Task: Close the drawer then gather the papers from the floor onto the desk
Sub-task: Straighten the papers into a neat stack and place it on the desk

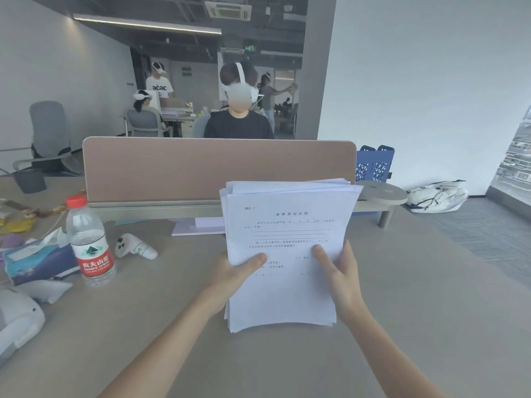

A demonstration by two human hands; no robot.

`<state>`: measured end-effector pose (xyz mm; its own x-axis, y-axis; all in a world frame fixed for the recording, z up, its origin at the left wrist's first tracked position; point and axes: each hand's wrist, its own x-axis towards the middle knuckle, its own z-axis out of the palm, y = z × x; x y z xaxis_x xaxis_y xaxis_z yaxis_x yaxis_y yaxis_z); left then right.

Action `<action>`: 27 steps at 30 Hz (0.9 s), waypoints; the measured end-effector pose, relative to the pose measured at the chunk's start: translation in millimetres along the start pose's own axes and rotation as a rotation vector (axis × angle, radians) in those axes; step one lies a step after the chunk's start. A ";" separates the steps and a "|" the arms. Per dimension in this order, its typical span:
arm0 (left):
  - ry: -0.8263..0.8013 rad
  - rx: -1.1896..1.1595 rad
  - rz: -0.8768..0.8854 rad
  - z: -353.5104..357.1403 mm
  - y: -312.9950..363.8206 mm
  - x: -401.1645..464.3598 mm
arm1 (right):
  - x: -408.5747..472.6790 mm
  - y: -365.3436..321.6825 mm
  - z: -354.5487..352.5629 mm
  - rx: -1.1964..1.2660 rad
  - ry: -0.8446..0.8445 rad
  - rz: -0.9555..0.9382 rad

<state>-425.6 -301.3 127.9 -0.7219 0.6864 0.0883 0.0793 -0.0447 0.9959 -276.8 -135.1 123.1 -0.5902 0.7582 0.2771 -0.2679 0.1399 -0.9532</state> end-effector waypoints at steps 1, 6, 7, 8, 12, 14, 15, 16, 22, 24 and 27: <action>0.022 0.003 0.012 0.7 1.9 5.0 | 3.4 -0.3 2.7 0.015 0.018 -0.014; 0.114 -0.038 0.035 2.5 4.1 23.6 | 13.8 3.0 6.4 0.045 -0.013 -0.121; 0.105 -0.072 0.034 3.6 3.6 23.4 | 15.6 3.7 4.8 0.024 -0.022 -0.132; 0.088 -0.106 0.036 4.4 2.7 21.8 | 17.8 4.0 2.2 -0.001 -0.017 -0.143; 0.039 -0.157 0.040 3.7 3.8 15.2 | 34.8 -15.6 -8.3 -0.080 0.015 -0.228; 0.011 -0.160 0.039 2.8 6.9 14.4 | 47.6 -35.8 -9.8 -0.120 -0.005 -0.268; 0.003 -0.159 0.040 2.4 9.4 14.2 | 52.7 -46.9 -9.4 -0.162 -0.018 -0.317; -0.003 -0.159 0.047 2.0 11.9 14.6 | 56.8 -57.1 -9.4 -0.231 -0.039 -0.392; -0.064 -0.169 0.061 -1.8 22.2 16.3 | 64.6 -88.4 -2.1 -0.820 -0.149 -0.713; -0.079 -0.178 0.057 -4.7 21.1 16.5 | 64.1 -86.9 0.8 -0.915 -0.154 -0.751; -0.085 -0.180 0.047 -9.6 17.5 17.3 | 65.3 -86.5 2.5 -0.962 -0.130 -0.760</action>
<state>-443.3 -297.2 147.0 -0.6588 0.7391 0.1405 -0.0180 -0.2021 0.9792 -294.1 -99.3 224.0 -0.6153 0.2180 0.7575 0.0613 0.9713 -0.2297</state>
